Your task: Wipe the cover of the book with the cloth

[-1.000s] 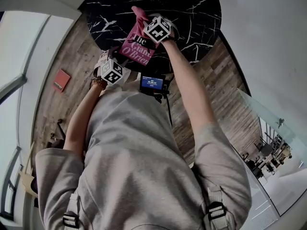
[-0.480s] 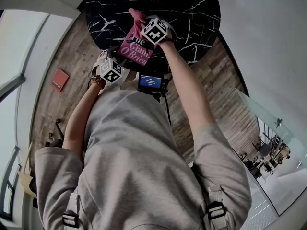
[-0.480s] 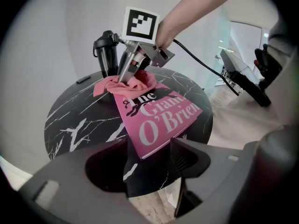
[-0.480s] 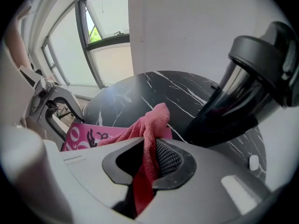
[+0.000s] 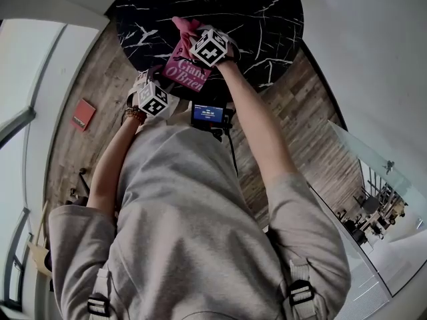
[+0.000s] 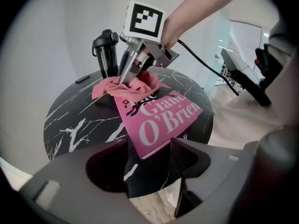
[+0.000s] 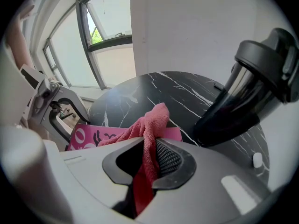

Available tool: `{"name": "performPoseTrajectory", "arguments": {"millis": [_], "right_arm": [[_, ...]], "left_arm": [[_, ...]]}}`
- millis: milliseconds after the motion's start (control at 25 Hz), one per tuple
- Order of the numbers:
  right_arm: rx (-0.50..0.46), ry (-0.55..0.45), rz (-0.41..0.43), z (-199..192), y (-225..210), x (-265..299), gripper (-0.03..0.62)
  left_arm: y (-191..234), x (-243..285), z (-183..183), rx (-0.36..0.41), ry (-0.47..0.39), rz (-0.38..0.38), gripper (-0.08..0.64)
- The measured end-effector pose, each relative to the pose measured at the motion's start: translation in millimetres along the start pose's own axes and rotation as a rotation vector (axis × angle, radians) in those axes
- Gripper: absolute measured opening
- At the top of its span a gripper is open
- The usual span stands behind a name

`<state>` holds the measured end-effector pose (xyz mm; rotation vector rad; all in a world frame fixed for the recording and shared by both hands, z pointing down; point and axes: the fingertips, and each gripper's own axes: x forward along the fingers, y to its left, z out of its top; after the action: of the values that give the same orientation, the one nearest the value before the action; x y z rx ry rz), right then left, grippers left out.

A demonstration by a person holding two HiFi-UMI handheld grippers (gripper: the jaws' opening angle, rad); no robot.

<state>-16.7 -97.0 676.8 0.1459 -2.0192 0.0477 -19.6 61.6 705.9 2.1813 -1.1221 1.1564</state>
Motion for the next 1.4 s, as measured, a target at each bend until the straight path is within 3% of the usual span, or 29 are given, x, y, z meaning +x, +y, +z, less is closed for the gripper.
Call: {"name": "performPoseTrajectory", "arguments": {"millis": [1400], "right_arm": [[-0.089, 0.008, 0.093, -2.7, 66.6, -1.5, 0.075]], "left_arm": [[-1.2, 0.3, -1.6, 0.016, -0.008, -0.017, 0.284]]}}
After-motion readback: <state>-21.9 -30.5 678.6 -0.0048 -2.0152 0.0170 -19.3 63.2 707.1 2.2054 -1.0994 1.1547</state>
